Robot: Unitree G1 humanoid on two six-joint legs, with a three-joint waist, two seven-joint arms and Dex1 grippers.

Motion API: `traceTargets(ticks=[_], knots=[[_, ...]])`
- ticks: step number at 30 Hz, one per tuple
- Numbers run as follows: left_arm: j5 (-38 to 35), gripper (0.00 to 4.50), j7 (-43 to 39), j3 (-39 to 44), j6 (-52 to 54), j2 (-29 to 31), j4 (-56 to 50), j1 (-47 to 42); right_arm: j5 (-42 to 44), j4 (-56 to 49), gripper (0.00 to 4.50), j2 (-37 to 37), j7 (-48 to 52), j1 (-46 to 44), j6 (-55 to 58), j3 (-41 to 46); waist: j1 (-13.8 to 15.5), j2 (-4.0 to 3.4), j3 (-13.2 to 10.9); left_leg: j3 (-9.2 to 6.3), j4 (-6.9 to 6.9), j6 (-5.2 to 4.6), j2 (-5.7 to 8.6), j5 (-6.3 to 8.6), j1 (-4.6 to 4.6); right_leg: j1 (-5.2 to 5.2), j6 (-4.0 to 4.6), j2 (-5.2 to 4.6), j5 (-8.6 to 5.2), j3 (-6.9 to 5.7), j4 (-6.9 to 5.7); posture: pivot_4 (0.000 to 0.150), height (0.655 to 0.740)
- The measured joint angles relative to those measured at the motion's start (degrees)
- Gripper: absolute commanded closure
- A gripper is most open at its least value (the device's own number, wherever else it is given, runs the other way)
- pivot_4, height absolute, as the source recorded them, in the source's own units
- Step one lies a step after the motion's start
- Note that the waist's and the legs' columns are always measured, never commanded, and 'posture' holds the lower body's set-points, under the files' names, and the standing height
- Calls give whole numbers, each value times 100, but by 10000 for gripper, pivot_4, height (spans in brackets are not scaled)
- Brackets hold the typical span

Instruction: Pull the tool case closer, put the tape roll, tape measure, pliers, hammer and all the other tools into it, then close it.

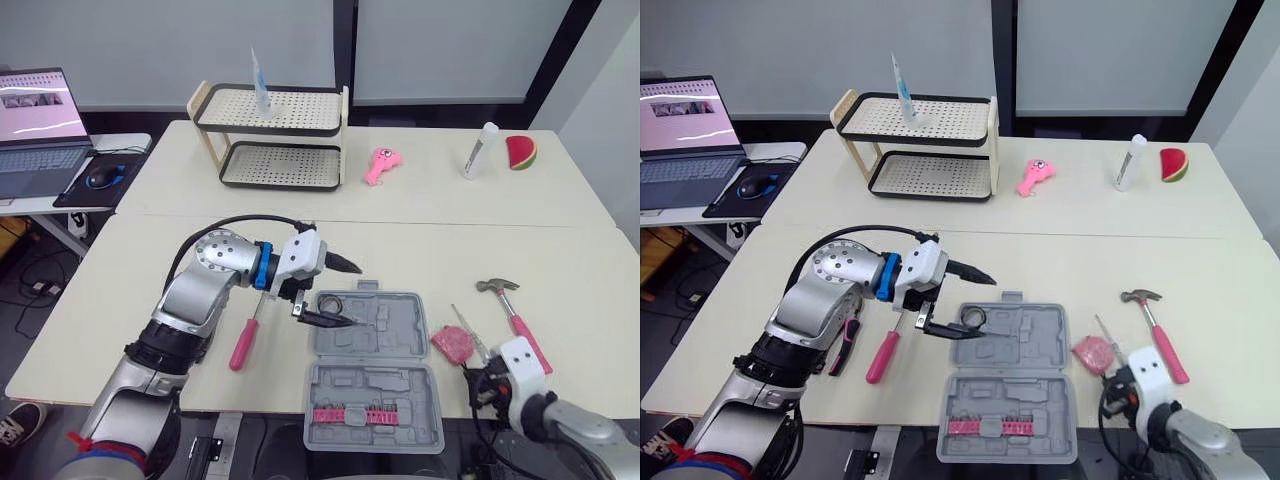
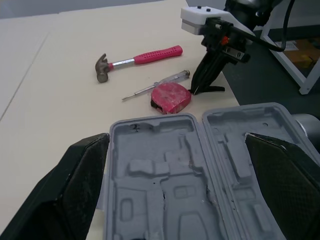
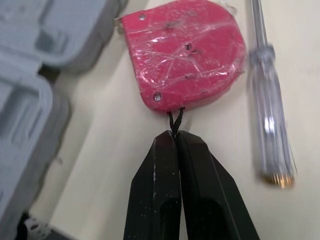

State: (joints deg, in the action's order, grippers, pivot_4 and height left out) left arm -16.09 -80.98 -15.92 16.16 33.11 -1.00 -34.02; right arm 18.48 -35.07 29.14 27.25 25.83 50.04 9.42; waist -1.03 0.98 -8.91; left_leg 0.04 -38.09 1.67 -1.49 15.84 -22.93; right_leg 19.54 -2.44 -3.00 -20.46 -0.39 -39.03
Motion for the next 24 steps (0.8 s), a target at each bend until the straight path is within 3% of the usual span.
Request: traceTargets(ticks=[11,19,21,24], knots=[[-186,0,-341,-231,365,199,-622,324,191,-416,44882,527,448,993,11,111,24,-6,3,-3,-1,-2,2,1,2,-6,-1,0,-1,1,3,1500,7400],[-189,0,-281,-237,493,186,-799,470,370,-457,44882,626,639,929,-53,105,24,-6,3,-5,-1,-2,3,1,2,-8,-1,1,-1,1,3,1500,7400],[-189,0,-251,-238,504,183,-818,503,459,-515,39559,679,697,933,-43,105,33,-5,3,-8,-1,-2,3,1,2,-10,-1,1,-1,1,4,1500,7400],[-189,0,-207,-239,510,178,-825,544,707,-606,35298,853,933,999,48,241,47,-6,3,-7,-2,-2,5,1,3,-13,-1,0,-1,0,6,1500,7400]])
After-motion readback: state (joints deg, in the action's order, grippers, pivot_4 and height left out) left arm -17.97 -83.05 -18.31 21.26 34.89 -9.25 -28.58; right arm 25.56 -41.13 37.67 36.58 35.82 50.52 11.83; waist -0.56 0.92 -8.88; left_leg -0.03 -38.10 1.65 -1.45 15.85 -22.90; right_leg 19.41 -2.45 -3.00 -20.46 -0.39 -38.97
